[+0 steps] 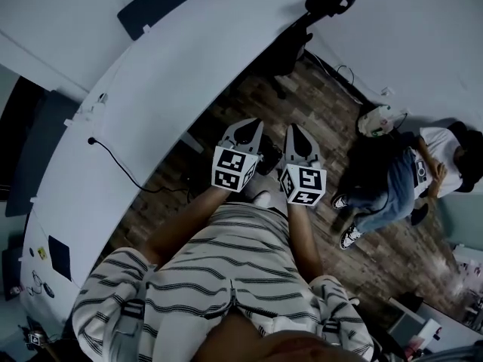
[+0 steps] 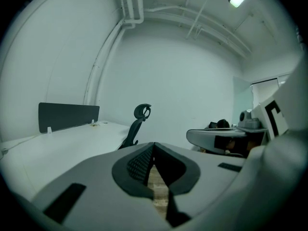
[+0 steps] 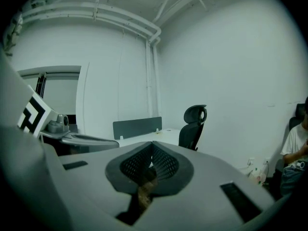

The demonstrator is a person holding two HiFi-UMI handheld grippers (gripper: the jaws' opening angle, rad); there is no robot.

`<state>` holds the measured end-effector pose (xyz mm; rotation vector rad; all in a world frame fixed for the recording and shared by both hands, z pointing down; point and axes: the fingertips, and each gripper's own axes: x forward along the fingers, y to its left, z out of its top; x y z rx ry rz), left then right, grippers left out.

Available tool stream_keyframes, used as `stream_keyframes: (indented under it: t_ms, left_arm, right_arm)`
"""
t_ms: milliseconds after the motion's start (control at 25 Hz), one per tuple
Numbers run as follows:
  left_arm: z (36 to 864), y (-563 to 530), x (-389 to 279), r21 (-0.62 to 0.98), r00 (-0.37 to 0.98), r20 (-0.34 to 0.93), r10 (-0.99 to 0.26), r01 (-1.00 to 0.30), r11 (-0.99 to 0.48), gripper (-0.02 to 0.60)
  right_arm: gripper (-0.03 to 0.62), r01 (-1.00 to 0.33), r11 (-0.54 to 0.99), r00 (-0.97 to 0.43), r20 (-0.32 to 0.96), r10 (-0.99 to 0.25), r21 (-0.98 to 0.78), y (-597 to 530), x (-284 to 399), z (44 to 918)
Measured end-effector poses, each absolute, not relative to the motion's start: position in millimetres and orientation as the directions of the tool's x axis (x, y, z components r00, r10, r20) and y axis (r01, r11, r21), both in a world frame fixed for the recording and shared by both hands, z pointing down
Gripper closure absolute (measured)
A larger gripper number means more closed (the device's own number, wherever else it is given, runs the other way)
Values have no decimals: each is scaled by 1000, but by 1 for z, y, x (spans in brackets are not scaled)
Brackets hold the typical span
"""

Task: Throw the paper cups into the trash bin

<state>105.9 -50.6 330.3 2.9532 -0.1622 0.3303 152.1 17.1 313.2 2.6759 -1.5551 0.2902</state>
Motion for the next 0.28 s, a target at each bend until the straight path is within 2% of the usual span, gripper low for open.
stream_keyframes:
  t_ms: [280]
  left_arm:
    - [322, -50, 114, 147, 976, 199, -90, -121, -982, 557]
  right_arm:
    - [583, -870, -488, 474, 156, -867, -65, 18, 161, 307]
